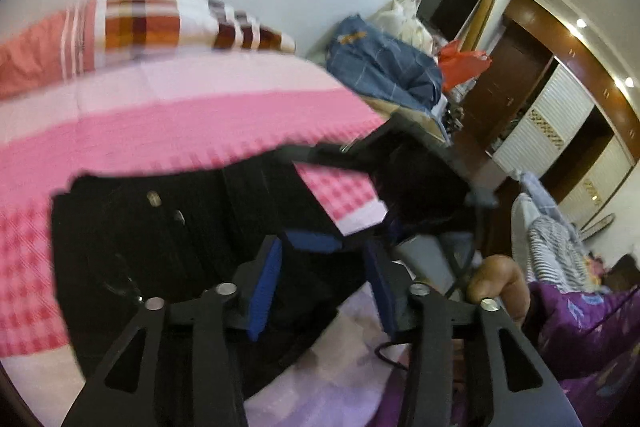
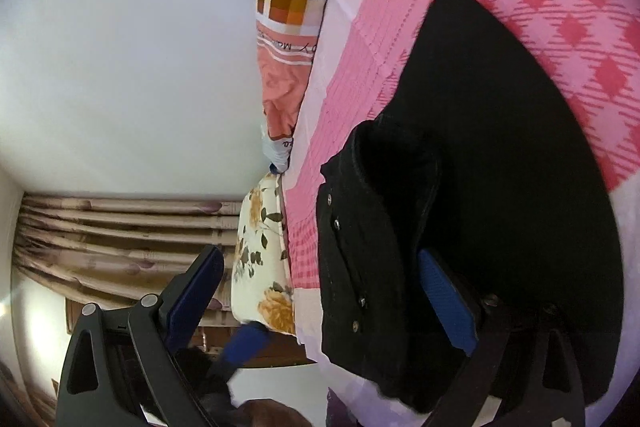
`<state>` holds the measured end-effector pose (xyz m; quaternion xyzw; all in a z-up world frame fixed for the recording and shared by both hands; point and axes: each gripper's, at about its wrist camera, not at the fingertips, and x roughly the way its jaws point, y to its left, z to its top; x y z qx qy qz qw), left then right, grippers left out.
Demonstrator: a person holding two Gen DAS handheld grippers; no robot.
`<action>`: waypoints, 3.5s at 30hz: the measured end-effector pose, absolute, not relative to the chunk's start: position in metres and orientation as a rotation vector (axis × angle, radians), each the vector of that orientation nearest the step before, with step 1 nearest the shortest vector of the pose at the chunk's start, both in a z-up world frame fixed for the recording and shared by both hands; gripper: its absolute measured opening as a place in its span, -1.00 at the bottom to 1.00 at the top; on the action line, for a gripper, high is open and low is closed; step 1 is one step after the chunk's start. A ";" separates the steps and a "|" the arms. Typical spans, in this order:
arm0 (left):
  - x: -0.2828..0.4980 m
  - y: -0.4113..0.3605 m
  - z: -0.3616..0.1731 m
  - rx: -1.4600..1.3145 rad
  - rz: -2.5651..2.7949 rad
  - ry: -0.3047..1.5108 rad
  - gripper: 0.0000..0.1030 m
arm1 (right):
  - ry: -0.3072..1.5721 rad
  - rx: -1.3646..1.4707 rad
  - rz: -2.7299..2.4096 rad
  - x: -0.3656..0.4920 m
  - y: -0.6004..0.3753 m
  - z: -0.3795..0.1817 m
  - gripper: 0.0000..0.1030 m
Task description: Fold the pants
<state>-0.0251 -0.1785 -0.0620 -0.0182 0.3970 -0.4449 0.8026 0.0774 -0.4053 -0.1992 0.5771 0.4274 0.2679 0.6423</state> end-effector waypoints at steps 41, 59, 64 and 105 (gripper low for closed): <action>-0.005 -0.029 -0.093 -0.212 -0.481 0.934 0.42 | 0.958 0.942 0.328 0.075 -0.487 -0.167 -0.85; -0.002 -0.015 -0.098 -0.295 -0.460 0.950 0.44 | 1.083 1.242 0.406 0.024 -0.443 -0.201 -0.44; -0.002 -0.011 -0.103 -0.332 -0.460 0.980 0.44 | 1.057 1.280 0.339 0.015 -0.450 -0.199 -0.13; 0.003 -0.013 -0.125 -0.353 -0.448 1.077 0.46 | 0.973 1.102 0.275 0.011 -0.489 -0.163 0.14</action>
